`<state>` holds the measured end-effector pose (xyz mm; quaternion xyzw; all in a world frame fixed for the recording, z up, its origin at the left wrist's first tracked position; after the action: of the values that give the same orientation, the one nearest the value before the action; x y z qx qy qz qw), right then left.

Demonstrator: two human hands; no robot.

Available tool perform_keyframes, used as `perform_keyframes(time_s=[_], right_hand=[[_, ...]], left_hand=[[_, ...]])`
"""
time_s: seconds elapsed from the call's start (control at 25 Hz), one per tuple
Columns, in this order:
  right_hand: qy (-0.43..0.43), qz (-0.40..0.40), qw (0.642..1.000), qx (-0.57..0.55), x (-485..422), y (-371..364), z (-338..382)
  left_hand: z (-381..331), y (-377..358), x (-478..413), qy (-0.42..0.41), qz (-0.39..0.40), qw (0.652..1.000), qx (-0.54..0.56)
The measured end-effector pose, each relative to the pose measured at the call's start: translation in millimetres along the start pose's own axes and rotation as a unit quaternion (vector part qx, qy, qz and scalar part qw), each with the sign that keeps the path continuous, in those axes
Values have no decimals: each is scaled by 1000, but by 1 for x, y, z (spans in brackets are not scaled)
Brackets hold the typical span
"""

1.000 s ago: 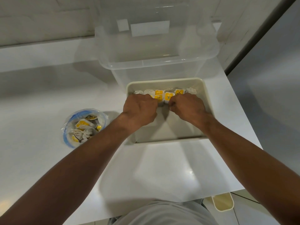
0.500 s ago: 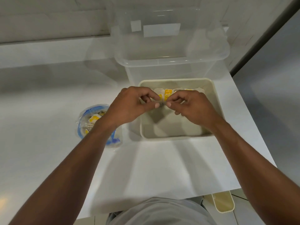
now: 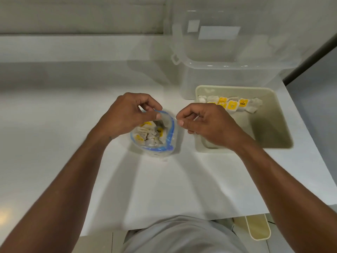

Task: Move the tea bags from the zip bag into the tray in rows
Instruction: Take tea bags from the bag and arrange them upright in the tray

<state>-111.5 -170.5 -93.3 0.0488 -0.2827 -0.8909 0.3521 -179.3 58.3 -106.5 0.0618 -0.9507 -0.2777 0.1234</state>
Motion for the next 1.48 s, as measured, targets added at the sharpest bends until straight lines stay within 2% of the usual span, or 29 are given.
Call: perform_keyframes(time_s=[0.12,0.28,0.4,0.48,0.56,0.64,0.72,0.84,0.96,1.28,1.4,1.48], right_hand=[[-14,12,1000,12,-9,-23,8],[-48,23,997,58,-19,-52,9],[-33,22,981,190,-23,-74,10],[-31,25,959,279,-25,-85,9],[-26,23,948,317,-26,-92,6],[-32,11,963,269,-28,-90,5],[-56,-29,987,147,-27,-82,5],[-88,-69,993,-27,-22,-71,7],[-127,-69,981,-132,-17,-68,12],[-132,-87,979,-128,-9,-71,9],[-127,-75,987,-68,-10,-70,8],[-126,-73,987,-67,-12,-68,7]], left_hand=[[17,7,6,-10,18,999,-34],[34,11,12,-18,27,986,-166],[41,9,17,-23,16,956,-291],[43,5,18,-44,1,950,-311],[44,5,18,-48,-5,956,-288],[47,7,16,-42,-8,973,-225],[46,8,16,-40,-11,992,-123],[42,8,16,-34,1,999,17],[42,4,15,-29,10,999,15],[47,-1,15,-75,-66,988,-116],[44,0,14,-103,-43,987,-117],[41,-1,14,-124,-26,987,-96]])
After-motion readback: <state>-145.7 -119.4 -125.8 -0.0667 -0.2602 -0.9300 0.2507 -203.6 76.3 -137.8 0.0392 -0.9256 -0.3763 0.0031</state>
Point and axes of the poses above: each hand's wrist, its own x-axis away from the middle knuckle, its own y-axis out of the back of the hand, z = x × y, the point moved 1 cm from there along -x, towards the middle knuckle, and after that the axes turned 4 degrees about y, right-handed, at the moved point
